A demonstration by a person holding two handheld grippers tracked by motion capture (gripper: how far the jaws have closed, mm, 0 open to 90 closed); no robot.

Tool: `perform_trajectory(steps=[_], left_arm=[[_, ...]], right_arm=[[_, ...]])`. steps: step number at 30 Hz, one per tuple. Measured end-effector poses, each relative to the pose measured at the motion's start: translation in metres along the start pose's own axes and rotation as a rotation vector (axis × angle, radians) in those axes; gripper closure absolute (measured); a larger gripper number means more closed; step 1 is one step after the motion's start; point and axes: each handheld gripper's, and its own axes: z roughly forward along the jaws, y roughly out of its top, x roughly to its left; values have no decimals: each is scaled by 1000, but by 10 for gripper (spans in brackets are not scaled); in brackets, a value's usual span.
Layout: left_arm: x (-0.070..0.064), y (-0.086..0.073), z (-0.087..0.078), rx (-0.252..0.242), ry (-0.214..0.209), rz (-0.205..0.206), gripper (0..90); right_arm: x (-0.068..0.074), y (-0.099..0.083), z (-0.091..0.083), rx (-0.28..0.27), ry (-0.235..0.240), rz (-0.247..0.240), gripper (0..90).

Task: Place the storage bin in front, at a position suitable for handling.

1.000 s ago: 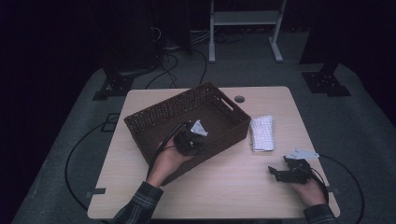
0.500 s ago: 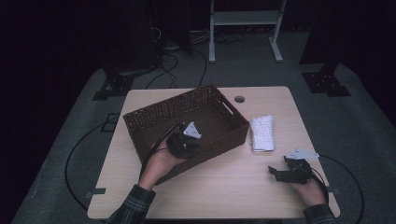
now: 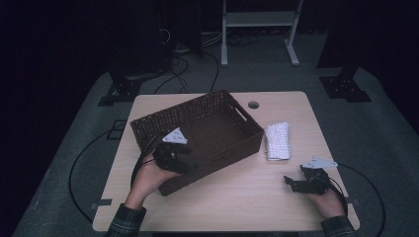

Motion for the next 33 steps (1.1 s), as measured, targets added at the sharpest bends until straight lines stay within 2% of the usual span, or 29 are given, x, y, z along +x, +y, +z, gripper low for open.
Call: perform_trajectory(steps=[1, 8, 10, 11, 12, 13, 14, 15, 19, 25, 27, 28, 33], left_arm=[[1, -4, -7, -23, 13, -16, 282], [0, -17, -25, -62, 55, -41, 207], [0, -22, -30, -65, 67, -44, 175], [2, -27, -35, -64, 94, -43, 156], [2, -27, -35, -64, 94, -43, 140], [3, -32, -39, -63, 122, -42, 115], [3, -32, -39, -63, 122, -42, 100], [4, -38, -44, -67, 147, -48, 90], [3, -48, -51, -67, 180, -67, 27], [0, -62, -61, -83, 224, -84, 0], [-3, -72, -66, -90, 234, -81, 0], [-3, -72, -66, -90, 234, -81, 0], [-3, -92, -73, -99, 266, -103, 0]], right_arm=[[0, 0, 0, 0, 0, 0, 179], [0, 0, 0, 0, 0, 2, 176], [0, 1, 1, 1, -1, 2, 173], [0, 1, 1, 1, -2, 3, 173], [0, 1, 1, 1, -2, 3, 173], [0, 1, 1, 1, -2, 3, 173], [0, 1, 1, 1, -2, 3, 173], [0, 1, 1, 1, -2, 2, 173], [0, 1, 1, 1, -2, 3, 173], [0, 1, 1, 1, -2, 3, 172], [0, 1, 1, 1, -2, 3, 172], [0, 1, 1, 1, -2, 3, 172], [0, 1, 1, 1, -3, 4, 170]])
